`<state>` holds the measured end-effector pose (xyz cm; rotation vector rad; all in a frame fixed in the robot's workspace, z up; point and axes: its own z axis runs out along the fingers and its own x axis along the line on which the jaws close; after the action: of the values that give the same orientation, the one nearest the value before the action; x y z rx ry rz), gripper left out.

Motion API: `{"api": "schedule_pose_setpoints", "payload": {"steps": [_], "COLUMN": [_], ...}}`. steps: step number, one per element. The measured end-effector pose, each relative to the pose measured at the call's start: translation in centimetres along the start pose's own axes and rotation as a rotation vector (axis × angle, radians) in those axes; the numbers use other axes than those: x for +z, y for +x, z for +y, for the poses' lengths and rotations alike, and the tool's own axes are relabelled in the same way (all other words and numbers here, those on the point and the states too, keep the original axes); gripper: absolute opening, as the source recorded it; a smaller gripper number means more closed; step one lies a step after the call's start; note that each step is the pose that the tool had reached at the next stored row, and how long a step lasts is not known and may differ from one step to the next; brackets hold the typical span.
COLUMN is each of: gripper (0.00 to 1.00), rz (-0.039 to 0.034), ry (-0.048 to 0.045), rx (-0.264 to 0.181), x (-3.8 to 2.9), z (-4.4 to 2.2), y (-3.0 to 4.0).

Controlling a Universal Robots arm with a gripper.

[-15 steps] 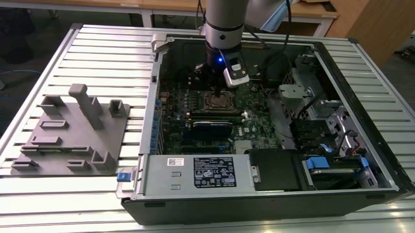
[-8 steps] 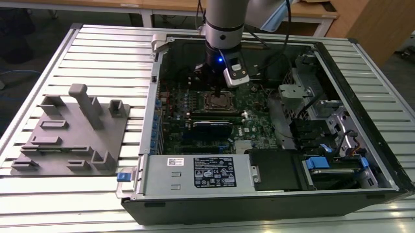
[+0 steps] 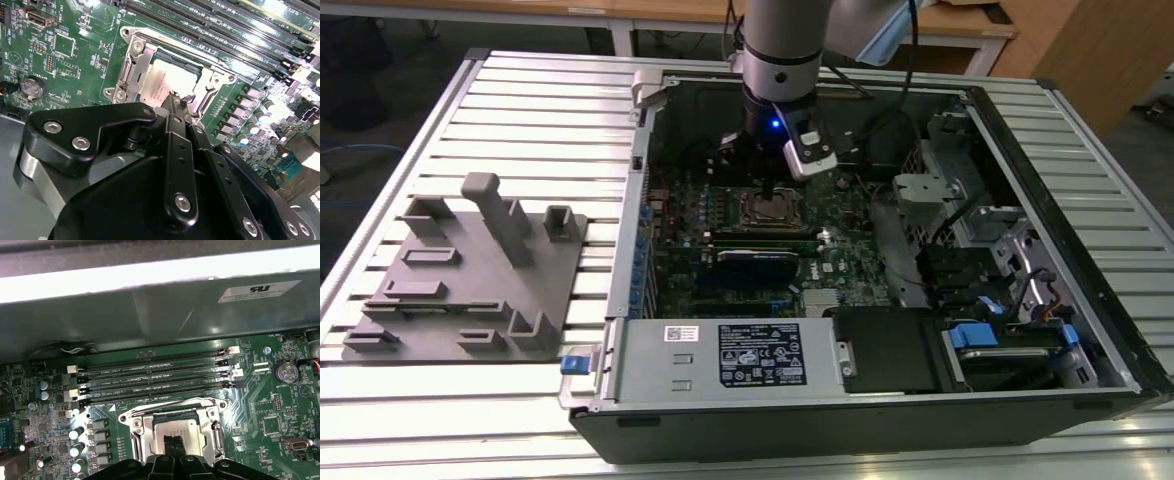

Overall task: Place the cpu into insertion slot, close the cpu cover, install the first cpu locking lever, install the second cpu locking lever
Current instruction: 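Install the first cpu locking lever, then install the second cpu locking lever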

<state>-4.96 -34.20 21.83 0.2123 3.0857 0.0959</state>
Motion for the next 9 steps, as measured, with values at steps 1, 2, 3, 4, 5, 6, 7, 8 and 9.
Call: {"api": "schedule_pose_setpoints", "payload": {"steps": [1,2,3,4,5,6,7,8,9], "gripper": [0.1,0.1,0.1,0.1,0.1,0.1,0.1,0.1,0.1], "rz": [0.0001,0.0002,0.0003,0.0003,0.0003,0.0003,0.0005,0.0008,0.0008], "ry": [-0.0001,-0.0001,0.0,0.0,0.0,0.0,0.0,0.0001,0.0001], "rx": [0.0,0.0,0.0,0.0,0.0,0.0,0.0,0.0,0.0], "x": [0.0,0.01,0.01,0.01,0.01,0.01,0.02,0.02,0.02], "z": [0.0,0.01,0.02,0.03,0.04,0.04,0.04,0.04,0.04], "y": [-0.06,-0.13,-0.21,-0.25,-0.28,-0.29,-0.31,-0.31,-0.31]}}
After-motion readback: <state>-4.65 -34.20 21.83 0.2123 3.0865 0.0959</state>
